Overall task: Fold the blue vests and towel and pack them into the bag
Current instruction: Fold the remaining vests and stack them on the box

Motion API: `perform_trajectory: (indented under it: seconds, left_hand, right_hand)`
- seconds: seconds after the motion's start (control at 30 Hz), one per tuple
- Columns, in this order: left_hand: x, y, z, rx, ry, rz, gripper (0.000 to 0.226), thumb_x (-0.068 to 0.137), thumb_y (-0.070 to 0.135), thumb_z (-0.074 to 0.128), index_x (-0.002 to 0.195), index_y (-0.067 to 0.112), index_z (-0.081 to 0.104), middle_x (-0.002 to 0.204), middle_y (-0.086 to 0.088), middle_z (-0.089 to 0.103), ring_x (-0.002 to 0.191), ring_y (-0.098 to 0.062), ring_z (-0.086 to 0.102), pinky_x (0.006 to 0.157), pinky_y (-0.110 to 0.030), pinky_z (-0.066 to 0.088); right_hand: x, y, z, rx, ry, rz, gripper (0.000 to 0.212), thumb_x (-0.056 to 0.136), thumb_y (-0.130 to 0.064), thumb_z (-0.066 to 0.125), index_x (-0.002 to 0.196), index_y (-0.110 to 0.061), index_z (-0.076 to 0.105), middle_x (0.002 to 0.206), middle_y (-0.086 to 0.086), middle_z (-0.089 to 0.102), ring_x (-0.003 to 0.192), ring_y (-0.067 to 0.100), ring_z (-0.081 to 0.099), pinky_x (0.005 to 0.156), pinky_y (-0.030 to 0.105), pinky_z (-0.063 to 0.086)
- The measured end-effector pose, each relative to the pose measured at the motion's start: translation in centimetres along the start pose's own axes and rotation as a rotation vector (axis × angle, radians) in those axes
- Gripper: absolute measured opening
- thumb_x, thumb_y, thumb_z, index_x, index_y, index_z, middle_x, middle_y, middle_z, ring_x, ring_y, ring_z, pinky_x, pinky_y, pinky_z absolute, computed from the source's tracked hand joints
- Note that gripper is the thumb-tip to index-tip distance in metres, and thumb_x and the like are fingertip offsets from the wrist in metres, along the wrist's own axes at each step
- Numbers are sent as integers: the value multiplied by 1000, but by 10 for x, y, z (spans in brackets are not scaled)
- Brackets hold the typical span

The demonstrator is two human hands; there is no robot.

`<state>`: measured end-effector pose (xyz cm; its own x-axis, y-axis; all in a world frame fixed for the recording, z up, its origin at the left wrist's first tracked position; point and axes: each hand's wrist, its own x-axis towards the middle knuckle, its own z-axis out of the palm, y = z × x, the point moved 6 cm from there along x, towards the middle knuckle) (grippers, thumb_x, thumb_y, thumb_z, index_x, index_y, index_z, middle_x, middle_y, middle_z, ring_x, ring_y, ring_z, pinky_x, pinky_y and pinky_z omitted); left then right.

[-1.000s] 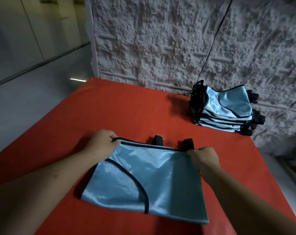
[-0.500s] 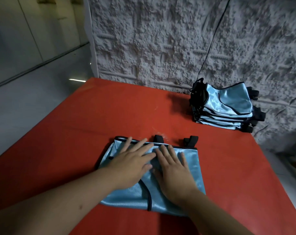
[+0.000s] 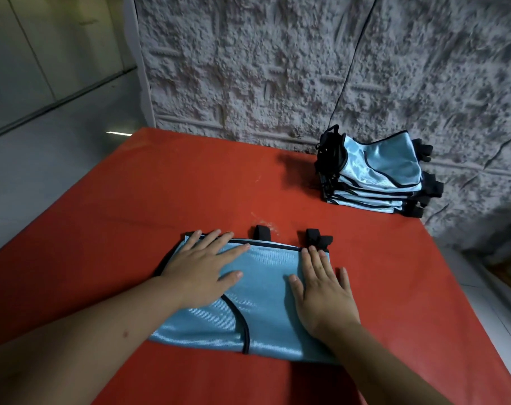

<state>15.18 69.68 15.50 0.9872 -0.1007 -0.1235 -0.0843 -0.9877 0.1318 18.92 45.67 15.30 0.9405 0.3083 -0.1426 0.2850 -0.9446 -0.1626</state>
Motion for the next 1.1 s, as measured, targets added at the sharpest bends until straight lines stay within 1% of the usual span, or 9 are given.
perform_trajectory:
  seconds: [0.17, 0.27, 0.4, 0.5, 0.6, 0.7, 0.9, 0.97, 1.1]
  left_hand:
    - [-2, -6, -11, -74, 64, -28, 53, 100, 62, 29, 152, 60, 14, 166, 9, 16, 153, -13, 8, 126, -40, -3]
    - [-5, -15, -20, -33, 127, -48, 46, 105, 49, 26, 150, 58, 24, 153, 6, 35, 145, -15, 26, 126, -41, 7]
    - [-11, -19, -28, 94, 142, -115, 52, 100, 51, 17, 150, 54, 28, 131, 6, 48, 126, -18, 42, 105, -39, 36]
    - [-19, -22, -34, 162, 78, -256, 48, 102, 48, 30, 148, 43, 38, 124, -1, 53, 119, -24, 50, 97, -42, 42]
    - [-36, -5, -41, 176, -3, -303, 36, 99, 39, 40, 129, 25, 56, 123, -7, 63, 113, -30, 61, 93, -39, 50]
    - [-58, 30, -30, 14, -104, -256, 35, 96, 44, 47, 108, 16, 63, 114, -7, 68, 106, -29, 66, 85, -34, 51]
    - [-64, 20, -35, -430, 144, -327, 10, 91, 40, 60, 94, 30, 62, 74, 10, 64, 69, -13, 65, 63, -29, 50]
    - [-55, -5, -43, -386, 280, -382, 18, 87, 35, 67, 104, 33, 61, 92, 9, 63, 94, -20, 66, 80, -32, 52]
    - [-31, -17, -21, -285, 106, -288, 53, 84, 33, 75, 134, 29, 59, 124, 0, 56, 120, -26, 52, 104, -29, 38]
  right_hand:
    - [-4, 22, -42, 162, 134, 23, 62, 102, -39, 45, 158, -18, 28, 167, 2, 23, 154, 18, 19, 124, 40, 20]
    - [-43, -4, -71, 156, 295, -107, 46, 96, -37, 60, 141, -25, 53, 144, -1, 59, 127, 20, 60, 101, 28, 45]
    - [-94, -84, -25, 24, 30, -503, 73, 88, -61, 49, 153, -32, 34, 160, -6, 38, 148, 11, 34, 122, 37, 26]
    - [-93, -86, 8, -74, -34, -498, 69, 85, -71, 35, 140, -33, 53, 147, -3, 56, 138, 13, 50, 108, 47, 46]
    - [-79, -66, -4, 10, -98, -494, 63, 98, -68, 10, 142, -38, 44, 160, -9, 37, 152, 12, 25, 124, 49, 7]
    - [-58, -34, -30, 2, -24, -376, 85, 88, -66, -11, 138, -33, 48, 153, -17, 42, 151, 3, 20, 123, 50, -3]
    - [-44, -1, -47, 101, -74, -187, 25, 104, -41, 38, 111, -33, 60, 130, -14, 58, 132, 7, 49, 122, 51, 12]
    - [-52, -4, -59, 137, -3, -185, 20, 101, -38, 45, 96, -34, 65, 117, -9, 66, 117, 16, 60, 112, 43, 32]
    - [-62, 9, -70, 184, 98, -73, 28, 91, -39, 52, 110, -28, 68, 106, -2, 74, 100, 23, 69, 79, 32, 50]
